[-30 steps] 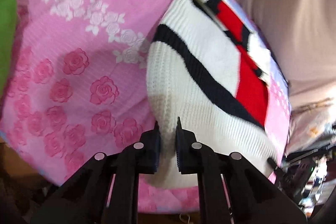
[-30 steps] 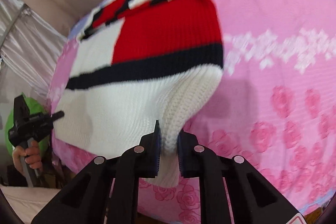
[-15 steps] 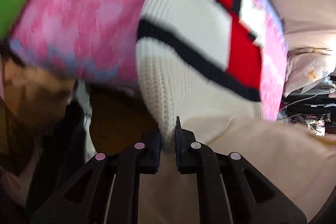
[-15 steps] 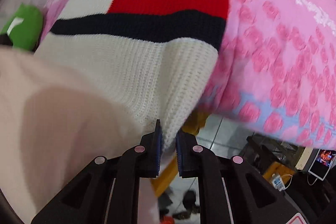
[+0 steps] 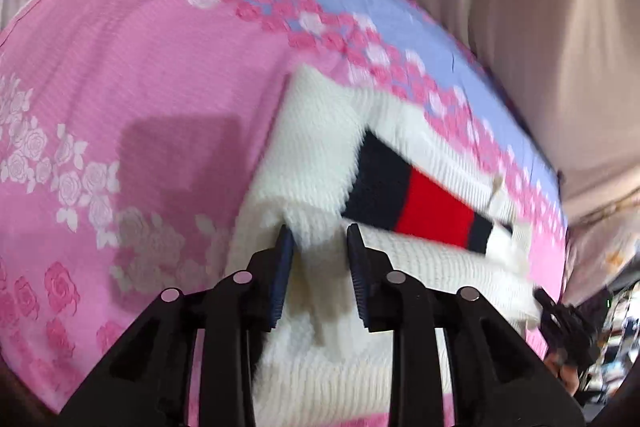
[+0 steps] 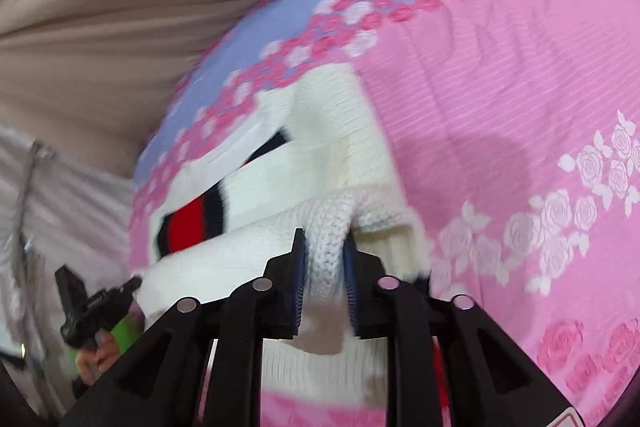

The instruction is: Fold small clothes

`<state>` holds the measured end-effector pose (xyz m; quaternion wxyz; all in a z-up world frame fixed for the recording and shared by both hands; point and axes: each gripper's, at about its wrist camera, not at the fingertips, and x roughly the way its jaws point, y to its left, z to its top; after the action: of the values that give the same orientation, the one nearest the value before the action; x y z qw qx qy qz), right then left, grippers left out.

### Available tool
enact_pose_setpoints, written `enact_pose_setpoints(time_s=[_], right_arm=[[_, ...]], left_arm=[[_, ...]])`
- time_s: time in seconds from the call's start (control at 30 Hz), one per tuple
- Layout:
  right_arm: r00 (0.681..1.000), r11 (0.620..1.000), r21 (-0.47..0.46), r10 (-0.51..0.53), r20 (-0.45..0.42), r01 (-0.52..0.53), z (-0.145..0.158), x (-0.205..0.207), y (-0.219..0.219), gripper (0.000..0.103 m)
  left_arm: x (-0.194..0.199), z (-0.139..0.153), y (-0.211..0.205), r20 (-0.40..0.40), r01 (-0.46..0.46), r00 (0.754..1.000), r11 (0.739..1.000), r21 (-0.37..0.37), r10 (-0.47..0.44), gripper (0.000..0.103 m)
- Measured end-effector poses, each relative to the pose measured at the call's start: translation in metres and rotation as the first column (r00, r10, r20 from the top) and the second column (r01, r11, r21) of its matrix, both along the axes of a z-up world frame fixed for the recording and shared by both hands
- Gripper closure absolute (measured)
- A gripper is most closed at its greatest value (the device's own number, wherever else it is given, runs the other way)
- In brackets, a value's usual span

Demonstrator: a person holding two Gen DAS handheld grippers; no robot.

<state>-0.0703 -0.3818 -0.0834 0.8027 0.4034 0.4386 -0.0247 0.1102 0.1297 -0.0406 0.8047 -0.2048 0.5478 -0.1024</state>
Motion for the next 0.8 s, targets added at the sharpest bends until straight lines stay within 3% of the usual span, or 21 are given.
enact_pose_setpoints(time_s=[0.03, 0.07, 0.1, 0.13, 0.17, 0.23, 0.3, 0.37, 0.4, 0.47, 0.5, 0.6, 0.7, 0.8], right_arm=[[0.999, 0.999, -0.006, -0.032, 0.029, 0.032, 0.006, -0.006, -0.002, 0.082], [0.996, 0.997, -0.025, -0.066, 0.062, 0.068, 0.014, -0.012, -0.004, 0.079], [0.99, 0.994, -0.048, -0.097, 0.102, 0.102, 0.024, -0.022, -0.005, 0.066], [0.985, 0.99, -0.071, -0.113, 0.129, 0.123, 0.032, -0.03, -0.005, 0.051], [0.982, 0.987, -0.096, -0.115, 0.15, 0.131, 0.037, -0.036, -0.01, 0.047], [0.984, 0.981, -0.169, -0.071, 0.163, 0.099, 0.046, -0.048, -0.004, 0.046], [0.992, 0.963, -0.269, 0.004, 0.13, 0.031, 0.044, -0.057, 0.006, 0.046], [0.994, 0.921, -0.386, 0.078, 0.078, -0.042, 0.037, -0.061, 0.021, 0.045], [0.99, 0.879, -0.465, 0.136, 0.034, -0.104, 0.033, -0.058, 0.032, 0.044], [0.981, 0.827, -0.534, 0.194, -0.021, -0.175, 0.02, -0.052, 0.047, 0.044], [0.974, 0.799, -0.563, 0.224, -0.047, -0.211, 0.016, -0.045, 0.052, 0.044], [0.963, 0.761, -0.599, 0.259, -0.072, -0.249, 0.011, -0.015, 0.054, 0.04], [0.972, 0.802, -0.554, 0.229, -0.06, -0.223, 0.011, 0.02, 0.039, 0.036], [0.982, 0.877, -0.446, 0.183, -0.038, -0.181, 0.007, 0.046, 0.021, 0.036]], left_arm=[[-0.005, 0.009, 0.012, 0.038, -0.039, 0.999, 0.999, -0.001, 0.039, 0.057], [-0.012, 0.017, 0.021, 0.075, -0.064, 0.995, 0.998, 0.008, 0.063, 0.035], [-0.02, 0.024, 0.025, 0.119, -0.083, 0.99, 0.996, 0.018, 0.08, 0.027], [-0.028, 0.032, 0.03, 0.171, -0.074, 0.983, 0.997, 0.025, 0.069, 0.027], [-0.033, 0.037, 0.03, 0.194, -0.045, 0.98, 0.999, 0.023, 0.04, 0.026], [-0.042, 0.042, 0.022, 0.219, 0.052, 0.974, 0.998, 0.035, -0.059, 0.026], [-0.053, 0.042, 0.005, 0.24, 0.167, 0.953, 0.981, 0.098, -0.187, 0.025], [-0.061, 0.036, -0.015, 0.243, 0.271, 0.914, 0.936, 0.226, -0.324, 0.025], [-0.064, 0.029, -0.023, 0.234, 0.309, 0.896, 0.909, 0.278, -0.377, 0.025], [-0.062, 0.016, -0.038, 0.197, 0.362, 0.868, 0.852, 0.378, -0.456, 0.025], [-0.057, 0.011, -0.047, 0.185, 0.385, 0.852, 0.825, 0.413, -0.49, 0.025], [-0.04, 0.01, -0.065, 0.192, 0.413, 0.822, 0.792, 0.449, -0.537, 0.024], [-0.015, 0.011, -0.074, 0.186, 0.404, 0.83, 0.797, 0.449, -0.526, 0.024], [0.021, 0.007, -0.069, 0.153, 0.348, 0.896, 0.873, 0.343, -0.417, 0.032]])
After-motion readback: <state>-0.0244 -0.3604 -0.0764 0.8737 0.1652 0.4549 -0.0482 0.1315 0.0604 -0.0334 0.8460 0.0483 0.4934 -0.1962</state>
